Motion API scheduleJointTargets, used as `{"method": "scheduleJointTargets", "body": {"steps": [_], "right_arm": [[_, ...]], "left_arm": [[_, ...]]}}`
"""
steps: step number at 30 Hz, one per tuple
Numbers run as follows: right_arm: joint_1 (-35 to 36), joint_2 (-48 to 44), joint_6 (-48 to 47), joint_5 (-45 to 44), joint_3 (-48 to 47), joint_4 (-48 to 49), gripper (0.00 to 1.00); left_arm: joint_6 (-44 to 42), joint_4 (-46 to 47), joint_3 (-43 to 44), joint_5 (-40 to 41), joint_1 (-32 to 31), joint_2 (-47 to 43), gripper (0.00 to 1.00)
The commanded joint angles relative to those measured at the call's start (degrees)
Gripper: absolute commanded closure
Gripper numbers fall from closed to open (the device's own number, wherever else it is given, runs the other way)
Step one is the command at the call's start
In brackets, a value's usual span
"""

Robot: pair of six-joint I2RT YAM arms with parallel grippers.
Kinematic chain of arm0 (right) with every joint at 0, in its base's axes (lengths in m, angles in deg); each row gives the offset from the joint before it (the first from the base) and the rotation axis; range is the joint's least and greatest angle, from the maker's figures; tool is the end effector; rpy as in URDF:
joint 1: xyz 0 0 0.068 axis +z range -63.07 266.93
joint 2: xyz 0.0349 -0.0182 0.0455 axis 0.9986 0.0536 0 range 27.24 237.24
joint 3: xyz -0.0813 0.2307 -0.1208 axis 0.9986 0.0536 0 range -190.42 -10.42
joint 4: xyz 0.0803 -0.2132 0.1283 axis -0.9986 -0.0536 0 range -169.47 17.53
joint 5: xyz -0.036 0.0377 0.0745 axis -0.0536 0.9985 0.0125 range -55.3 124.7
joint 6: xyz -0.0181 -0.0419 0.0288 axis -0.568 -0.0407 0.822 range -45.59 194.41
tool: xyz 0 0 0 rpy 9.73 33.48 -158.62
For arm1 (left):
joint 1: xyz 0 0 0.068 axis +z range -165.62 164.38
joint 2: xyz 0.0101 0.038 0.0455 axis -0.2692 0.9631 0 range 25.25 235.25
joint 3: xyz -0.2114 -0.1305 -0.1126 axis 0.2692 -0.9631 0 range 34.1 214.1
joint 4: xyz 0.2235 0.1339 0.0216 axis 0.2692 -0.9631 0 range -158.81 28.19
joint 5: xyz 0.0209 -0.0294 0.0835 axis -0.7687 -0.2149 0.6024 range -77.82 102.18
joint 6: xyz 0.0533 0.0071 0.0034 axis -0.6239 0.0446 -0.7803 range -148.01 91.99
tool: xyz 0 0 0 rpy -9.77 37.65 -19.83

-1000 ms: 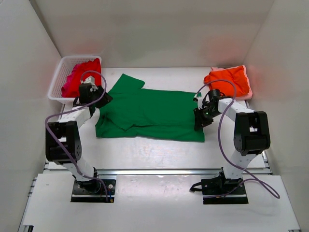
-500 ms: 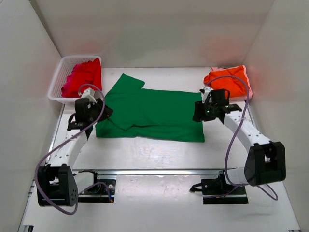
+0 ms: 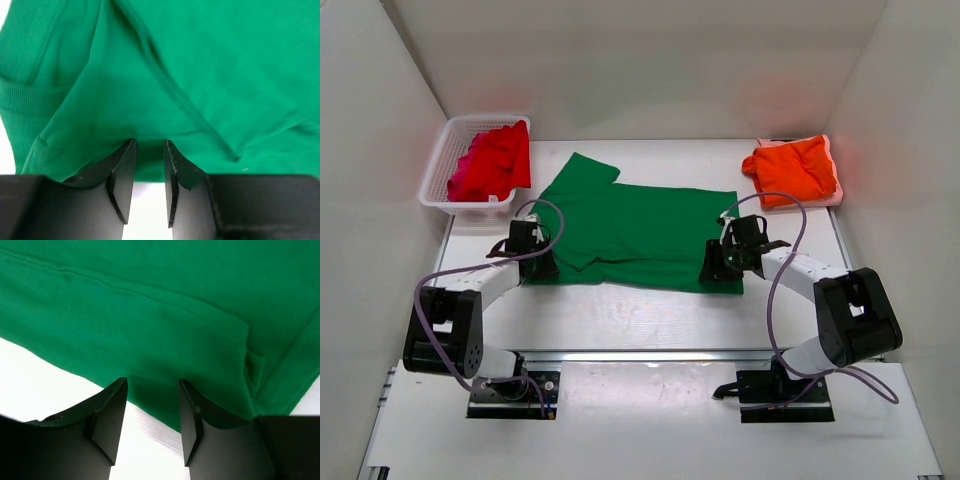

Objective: Fold and stack the t-shirts
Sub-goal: Fold the flattened tshirt in 1/3 of the way

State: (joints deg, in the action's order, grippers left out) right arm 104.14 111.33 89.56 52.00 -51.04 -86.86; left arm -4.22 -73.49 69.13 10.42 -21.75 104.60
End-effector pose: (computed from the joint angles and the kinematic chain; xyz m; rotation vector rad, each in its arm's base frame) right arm 0.2543 0.0897 0.1595 -0.1620 2.6213 0.5941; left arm 0.2482 -0.0278 0.1539 -0.3820 2.5370 -0.2405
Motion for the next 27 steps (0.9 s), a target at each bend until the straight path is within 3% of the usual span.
{"method": "scheduleJointTargets", "body": {"steps": [1, 6, 11, 17, 18, 20, 27], "right_arm": [[-0.69, 0.02, 1.36, -1.22, 0.45, -1.51, 0.58], [-1.04, -2.96, 1.89, -0.69, 3.00, -7.22, 0.65], [-2.80, -4.11, 0.84, -0.17, 5.63, -9.95, 0.65], [-3.85, -3.85, -2.06, 0.46, 5.47, -16.44, 0.65], [-4.46, -4.89, -3.37, 0.02, 4.68, -18.54, 0.65], [-4.99, -5.08, -3.73, -0.25, 3.63, -19.35, 0.64], [-7.72, -5.87, -6.80, -1.29, -2.70, -26.46, 0.64]], "left_arm": [[-4.10, -8.85, 3.11, 3.95, -1.16, 2.20, 0.61], [-6.91, -20.38, 7.33, 2.73, -3.01, 6.07, 0.62], [-8.59, -24.25, 5.14, 0.97, -5.02, 7.48, 0.68], [-7.09, -26.71, 5.84, -4.02, -14.07, 5.64, 0.74], [-8.75, -32.29, 7.24, -11.44, -11.73, 9.03, 0.76], [-10.07, -35.49, 7.16, -13.17, -11.36, 8.98, 0.81], [-11.92, -42.18, 7.94, -11.69, -7.24, -4.71, 0.84]]}}
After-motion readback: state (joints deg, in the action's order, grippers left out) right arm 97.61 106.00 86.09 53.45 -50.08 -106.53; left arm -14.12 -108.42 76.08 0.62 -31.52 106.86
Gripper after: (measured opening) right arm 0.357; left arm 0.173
